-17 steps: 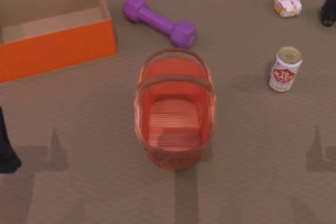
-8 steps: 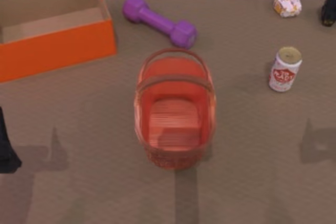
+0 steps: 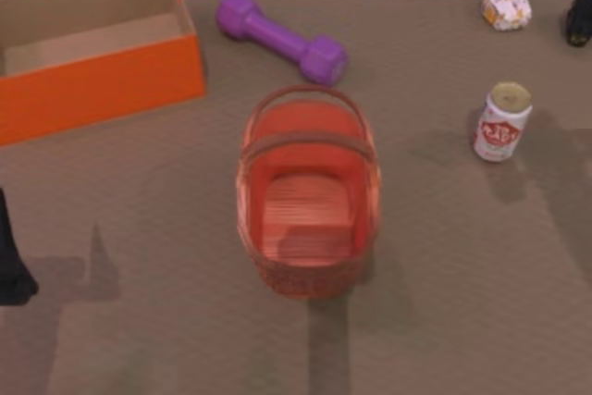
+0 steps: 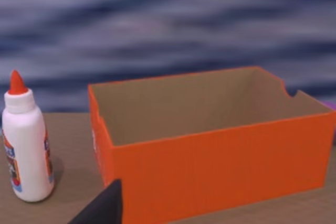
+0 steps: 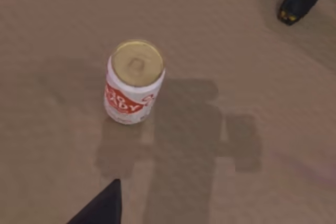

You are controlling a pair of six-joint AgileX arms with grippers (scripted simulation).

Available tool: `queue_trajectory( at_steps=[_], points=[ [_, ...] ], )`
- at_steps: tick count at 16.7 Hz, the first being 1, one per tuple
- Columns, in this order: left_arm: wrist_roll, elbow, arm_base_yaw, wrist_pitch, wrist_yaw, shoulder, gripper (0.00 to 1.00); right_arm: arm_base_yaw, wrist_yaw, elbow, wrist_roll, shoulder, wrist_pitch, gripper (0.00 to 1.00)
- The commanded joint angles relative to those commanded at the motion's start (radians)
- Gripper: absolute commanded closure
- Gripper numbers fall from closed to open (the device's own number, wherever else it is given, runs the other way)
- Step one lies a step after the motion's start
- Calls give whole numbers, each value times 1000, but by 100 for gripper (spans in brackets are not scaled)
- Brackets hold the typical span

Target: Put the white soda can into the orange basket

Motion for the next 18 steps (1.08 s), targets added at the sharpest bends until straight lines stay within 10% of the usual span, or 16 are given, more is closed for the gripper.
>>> queue_trajectory(
  at_steps=[10,18],
  points=[
    [0,0,0,0,0,0,0,71,13,968,-219,1054,-571,0],
    [0,0,0,0,0,0,0,98,10,1219,-282,1329,-728,0]
  ],
)
